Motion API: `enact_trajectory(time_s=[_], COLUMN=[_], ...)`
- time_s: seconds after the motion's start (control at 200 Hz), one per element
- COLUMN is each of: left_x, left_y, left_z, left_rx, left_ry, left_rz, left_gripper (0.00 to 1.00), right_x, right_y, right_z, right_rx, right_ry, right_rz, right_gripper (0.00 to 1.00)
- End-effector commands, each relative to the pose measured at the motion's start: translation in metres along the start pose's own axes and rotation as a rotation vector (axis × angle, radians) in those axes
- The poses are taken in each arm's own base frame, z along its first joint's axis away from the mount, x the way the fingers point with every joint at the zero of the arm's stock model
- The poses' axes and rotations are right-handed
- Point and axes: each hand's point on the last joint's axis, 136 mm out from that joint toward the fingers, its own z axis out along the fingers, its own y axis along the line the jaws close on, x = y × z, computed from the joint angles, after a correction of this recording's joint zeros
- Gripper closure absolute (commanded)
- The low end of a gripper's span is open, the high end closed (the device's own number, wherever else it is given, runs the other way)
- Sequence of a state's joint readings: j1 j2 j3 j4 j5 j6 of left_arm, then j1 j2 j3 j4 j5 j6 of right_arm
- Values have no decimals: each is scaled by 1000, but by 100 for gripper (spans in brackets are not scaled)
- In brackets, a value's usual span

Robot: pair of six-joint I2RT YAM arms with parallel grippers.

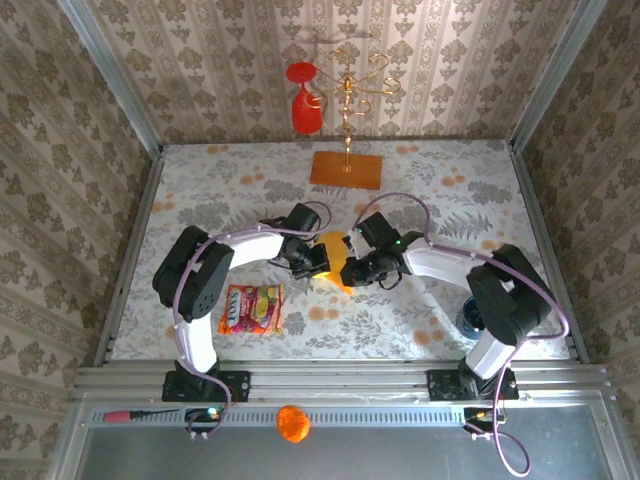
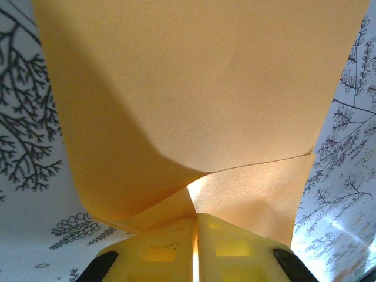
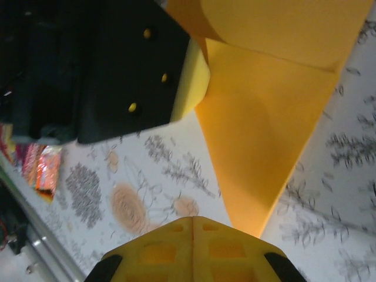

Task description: Fold a paper plane with a square sheet of paper (pick it up from the middle)

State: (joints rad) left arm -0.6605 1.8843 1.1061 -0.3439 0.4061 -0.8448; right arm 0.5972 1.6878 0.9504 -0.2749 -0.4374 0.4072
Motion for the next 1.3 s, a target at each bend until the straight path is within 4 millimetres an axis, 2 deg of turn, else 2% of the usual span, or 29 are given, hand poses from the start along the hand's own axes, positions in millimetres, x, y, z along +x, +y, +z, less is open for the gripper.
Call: enact_trajectory(time_s=[0.0, 0.225, 0.41, 0.515, 1.04, 1.295], left_x=[-2, -10, -15, -11, 21, 12], left_y=[21, -3, -32, -37, -25, -15], left_z=[6, -6, -23, -23, 8, 17], left_rx=[-89, 0, 113, 145, 131, 111], left_ry=[-6, -52, -115, -115, -19, -53], left_rz=[1, 52, 121, 136, 179, 186], left_gripper=[89, 89, 88, 88, 89, 89], right_x=[-9, 4, 17, 19, 20, 32], right_y=[-7, -24, -37, -38, -42, -50], right_z=[11, 33, 38, 38, 39, 40], right_rx=[39, 79, 119, 125, 147, 176], right_ry=[-2, 71, 107, 110, 122, 155], right_rz=[23, 53, 66, 69, 105, 148], right_gripper=[97, 97, 98, 98, 98, 98])
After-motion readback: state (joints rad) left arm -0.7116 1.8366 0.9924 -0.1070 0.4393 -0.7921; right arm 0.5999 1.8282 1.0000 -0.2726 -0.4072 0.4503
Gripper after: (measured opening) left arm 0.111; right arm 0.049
